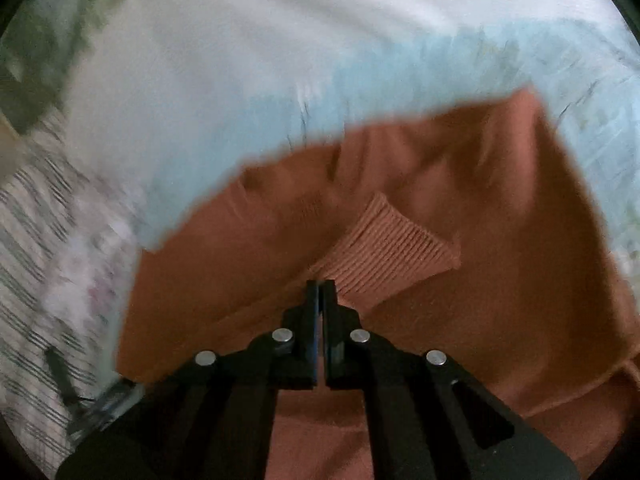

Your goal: Fold small clothes

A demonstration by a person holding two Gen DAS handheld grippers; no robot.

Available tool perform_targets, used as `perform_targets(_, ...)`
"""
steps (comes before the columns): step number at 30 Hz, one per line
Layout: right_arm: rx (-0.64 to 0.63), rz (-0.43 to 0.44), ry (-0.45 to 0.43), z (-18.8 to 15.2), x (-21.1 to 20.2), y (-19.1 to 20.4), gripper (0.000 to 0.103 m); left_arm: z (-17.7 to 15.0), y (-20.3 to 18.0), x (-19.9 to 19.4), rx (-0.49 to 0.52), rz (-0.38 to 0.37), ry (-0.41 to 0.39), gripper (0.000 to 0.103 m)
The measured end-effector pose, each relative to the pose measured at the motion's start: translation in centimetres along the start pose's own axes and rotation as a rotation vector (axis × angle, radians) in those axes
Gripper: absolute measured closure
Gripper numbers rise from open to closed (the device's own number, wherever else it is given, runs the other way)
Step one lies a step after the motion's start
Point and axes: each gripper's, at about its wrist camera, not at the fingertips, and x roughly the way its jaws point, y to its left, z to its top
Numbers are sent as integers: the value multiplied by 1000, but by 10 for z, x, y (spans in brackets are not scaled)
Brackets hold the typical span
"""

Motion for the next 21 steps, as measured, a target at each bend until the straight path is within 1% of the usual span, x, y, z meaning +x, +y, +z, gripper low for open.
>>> perform_targets(1,8,-19,-14,-1,-6,-2,101,0,1,2,-6,-5,3,31)
perform_targets(2,49,-24,-18,-3,-13,-14,101,-1,1,3,-7,-5,4,31)
perform_targets(3,77,-21,1,-4,-12,-21,101,-3,0,3,4,6,-2,31)
perform_targets(4,107,-37,39,-6,-9,-31,101,-4,-2,2,12,12,-9,31)
perform_targets(6,143,-99,87,-10,-3,-44,101,-6,-2,2,17,14,-19,31)
perform_targets(7,186,-119,124,-14,1,-55,101,-7,0,2,17,9,-19,31)
perform_targets(8,242,-103,149,-17,3,-67,101,-6,1,2,12,1,-17,31)
perform_targets(9,284,-79,155,-19,3,-72,101,-6,2,3,7,-5,-15,31)
perform_targets(10,303,-74,156,-21,3,-76,101,-6,3,3,5,-8,-15,31)
perform_targets(14,268,-137,126,-13,2,-80,101,-7,2,3,6,-6,-19,31)
perform_targets(15,263,-148,134,-11,7,-79,100,-7,2,3,5,-6,-20,31)
perform_targets(17,259,-166,180,-8,23,-80,100,-7,2,3,5,-7,-20,31)
perform_targets(20,249,-164,181,-3,29,-79,100,-7,3,3,5,-8,-19,31)
perform_targets(21,259,-151,178,-1,28,-80,100,-7,3,3,4,-11,-19,31)
